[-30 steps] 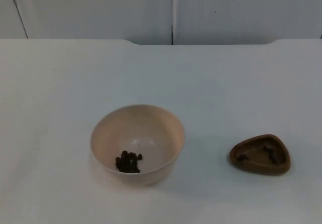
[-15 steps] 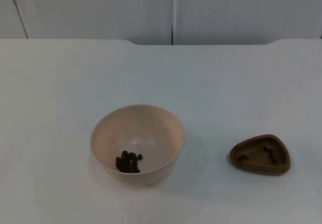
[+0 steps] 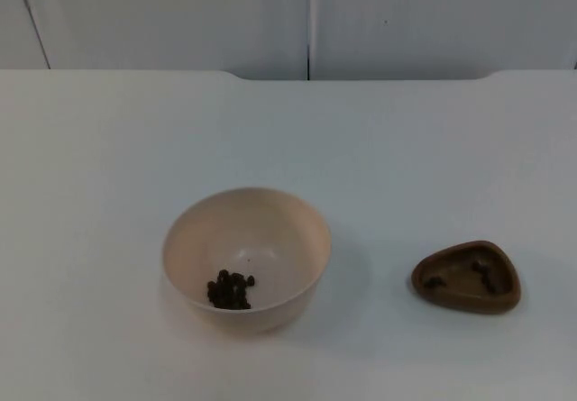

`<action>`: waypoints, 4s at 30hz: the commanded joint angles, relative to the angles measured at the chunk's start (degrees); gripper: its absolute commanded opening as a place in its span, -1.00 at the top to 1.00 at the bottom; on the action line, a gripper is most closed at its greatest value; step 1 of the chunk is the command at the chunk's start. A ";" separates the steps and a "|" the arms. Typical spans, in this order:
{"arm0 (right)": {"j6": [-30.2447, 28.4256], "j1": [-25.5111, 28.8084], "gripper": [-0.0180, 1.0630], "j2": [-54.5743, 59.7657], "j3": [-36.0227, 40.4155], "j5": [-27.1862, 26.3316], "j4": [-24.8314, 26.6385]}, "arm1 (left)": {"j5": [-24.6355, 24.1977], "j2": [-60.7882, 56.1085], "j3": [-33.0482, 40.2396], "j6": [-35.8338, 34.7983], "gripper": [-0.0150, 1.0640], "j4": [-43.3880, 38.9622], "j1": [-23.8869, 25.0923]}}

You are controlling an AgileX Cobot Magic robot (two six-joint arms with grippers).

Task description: Pick up the bowl with the left hand and pour the coffee beans from the cup into the bowl with the right hand.

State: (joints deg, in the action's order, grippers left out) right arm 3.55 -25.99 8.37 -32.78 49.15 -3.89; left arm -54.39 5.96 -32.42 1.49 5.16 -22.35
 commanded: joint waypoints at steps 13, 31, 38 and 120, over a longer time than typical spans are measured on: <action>-8.34 0.08 -0.44 -2.00 0.27 2.19 6.09 | -6.89 -5.96 3.65 -3.78 -0.42 -5.16 -0.26; -7.52 0.08 -0.44 -8.37 1.70 9.04 5.27 | -7.15 -5.96 4.11 -2.96 -0.42 -5.69 -0.26; -7.50 0.08 -0.44 -8.37 1.83 10.24 5.90 | -7.15 -5.96 4.11 -2.96 -0.42 -5.69 -0.26; -4.41 0.08 -0.98 -8.37 3.29 12.59 5.66 | -7.15 -5.96 4.11 -2.84 -0.98 -5.59 -0.26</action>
State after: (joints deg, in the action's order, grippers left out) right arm -0.86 -25.99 0.19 -29.67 61.75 1.76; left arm -61.36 0.25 -28.59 -1.52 0.00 -22.35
